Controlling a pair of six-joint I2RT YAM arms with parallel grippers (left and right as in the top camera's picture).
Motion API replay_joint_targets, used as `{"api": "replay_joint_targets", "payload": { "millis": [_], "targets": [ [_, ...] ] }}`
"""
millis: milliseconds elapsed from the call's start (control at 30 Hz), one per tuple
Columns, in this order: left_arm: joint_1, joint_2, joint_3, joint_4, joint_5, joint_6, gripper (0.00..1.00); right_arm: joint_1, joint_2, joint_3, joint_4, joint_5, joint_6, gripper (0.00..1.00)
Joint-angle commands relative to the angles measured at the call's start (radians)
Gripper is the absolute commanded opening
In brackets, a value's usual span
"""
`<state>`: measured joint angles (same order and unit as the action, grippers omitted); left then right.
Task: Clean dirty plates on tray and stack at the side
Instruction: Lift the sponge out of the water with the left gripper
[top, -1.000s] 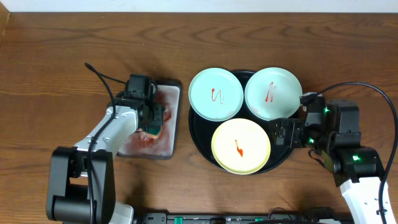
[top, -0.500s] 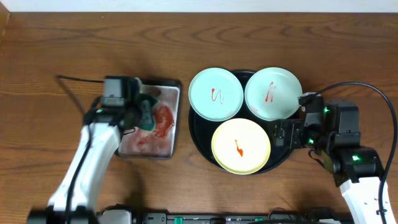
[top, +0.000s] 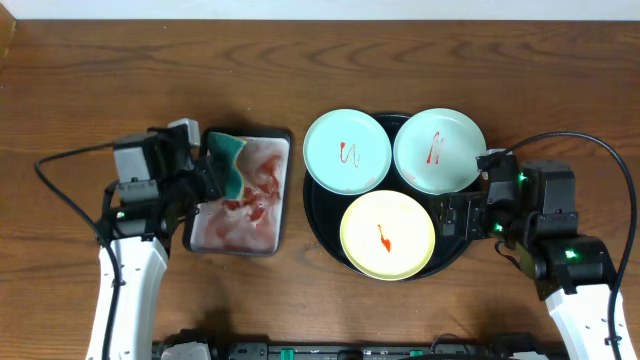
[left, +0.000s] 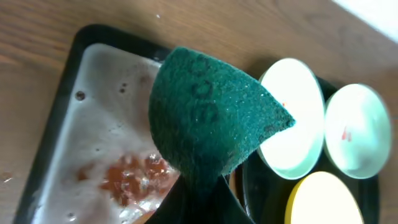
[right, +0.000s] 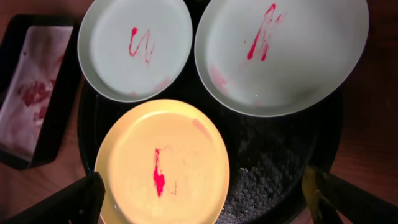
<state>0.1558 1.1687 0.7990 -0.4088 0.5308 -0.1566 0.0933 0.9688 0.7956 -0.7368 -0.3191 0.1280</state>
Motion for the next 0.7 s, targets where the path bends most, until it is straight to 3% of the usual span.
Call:
{"api": "replay_joint_targets", "payload": {
  "millis": [0,267,667],
  "targets": [
    [0.074,-0.007,-0.076,0.081,0.226,-0.022,0.07,0.006,0.000,0.016,0.000,-0.007,-0.013,0.99],
    [0.235,0.007,-0.168,0.224,0.649,0.058,0.07,0.006,0.000,0.016,0.000,-0.007,-0.013,0.99],
    [0.274,0.106,-0.174,0.209,0.655,-0.045,0.07,0.006,0.000,0.016,0.000,-0.007,-0.013,0.99]
  ]
}}
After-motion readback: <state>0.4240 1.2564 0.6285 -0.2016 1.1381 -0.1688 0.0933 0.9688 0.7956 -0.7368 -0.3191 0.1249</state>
